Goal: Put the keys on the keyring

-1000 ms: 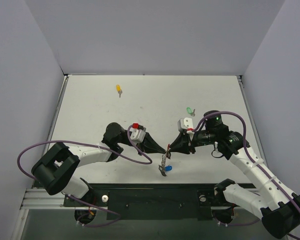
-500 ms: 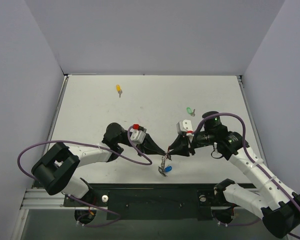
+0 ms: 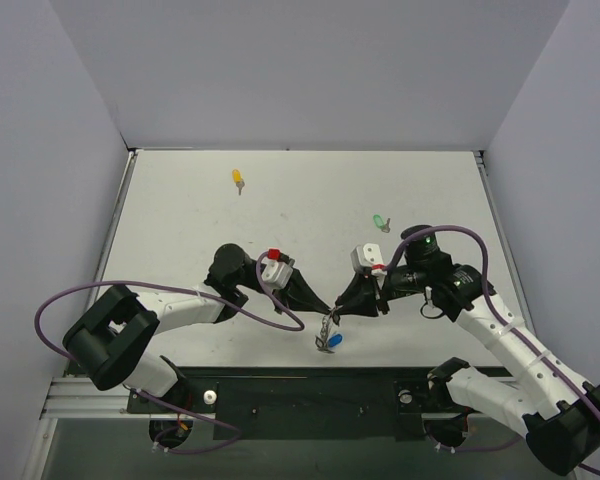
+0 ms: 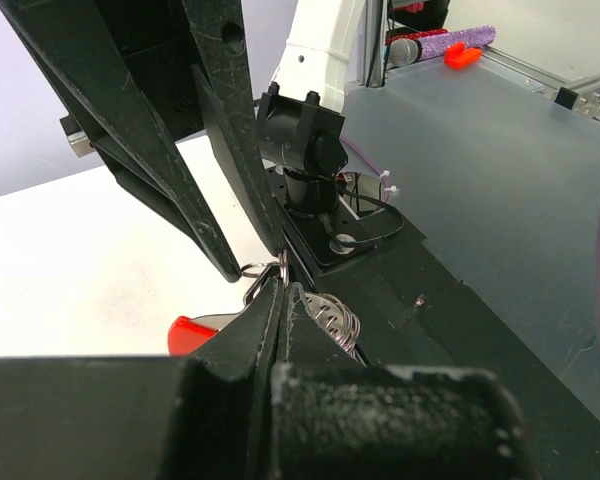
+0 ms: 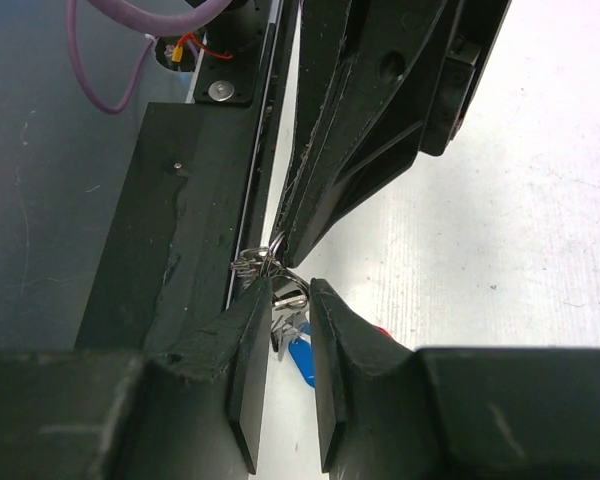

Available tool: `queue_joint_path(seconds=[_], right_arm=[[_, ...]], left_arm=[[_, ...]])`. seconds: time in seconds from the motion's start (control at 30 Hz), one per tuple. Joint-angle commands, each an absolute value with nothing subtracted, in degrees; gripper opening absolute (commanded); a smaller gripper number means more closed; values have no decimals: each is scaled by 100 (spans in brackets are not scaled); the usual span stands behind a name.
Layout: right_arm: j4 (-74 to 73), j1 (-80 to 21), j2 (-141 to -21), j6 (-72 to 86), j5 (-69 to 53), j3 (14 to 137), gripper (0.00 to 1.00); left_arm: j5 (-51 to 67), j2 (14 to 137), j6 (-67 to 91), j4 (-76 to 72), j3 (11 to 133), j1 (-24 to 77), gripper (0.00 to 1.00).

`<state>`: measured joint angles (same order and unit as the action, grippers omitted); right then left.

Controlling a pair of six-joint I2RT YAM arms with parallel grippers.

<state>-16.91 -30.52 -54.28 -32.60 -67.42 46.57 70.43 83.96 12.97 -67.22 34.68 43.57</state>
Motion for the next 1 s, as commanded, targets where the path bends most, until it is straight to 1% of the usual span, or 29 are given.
queue_joint_path(seconds=[0.0, 0.03, 0.2, 0.3, 0.4, 0.7, 0.97], right_arm=[[-1652, -3164, -5432, -3287, -7049, 4544, 19], [-1652, -3164, -5432, -3296, -7049, 4544, 21], [-1644, -3173, -5414, -3305, -7057, 4544, 21], [-1652, -3173, -5379, -3270, -7075, 4544, 14], [-1679, -3164, -5370, -3270, -7058, 4535, 10], [-1925, -3146, -5326, -3454, -6777, 4518, 8], [-1995, -3155, -5274, -3498, -6671, 4465, 7]], left_arm=[[7163, 8235, 1257, -6820, 3779, 4377, 0], [7172, 8235, 1266, -6803, 3788, 4368, 0], [7216, 8235, 1257, -6759, 3832, 4386, 0], [7216, 8235, 1248, -6759, 3832, 4394, 0], [7225, 8235, 1239, -6750, 3832, 4386, 0], [7040, 8130, 1187, -6890, 3709, 4386, 0], [6593, 8103, 1336, -7294, 3516, 4386, 0]])
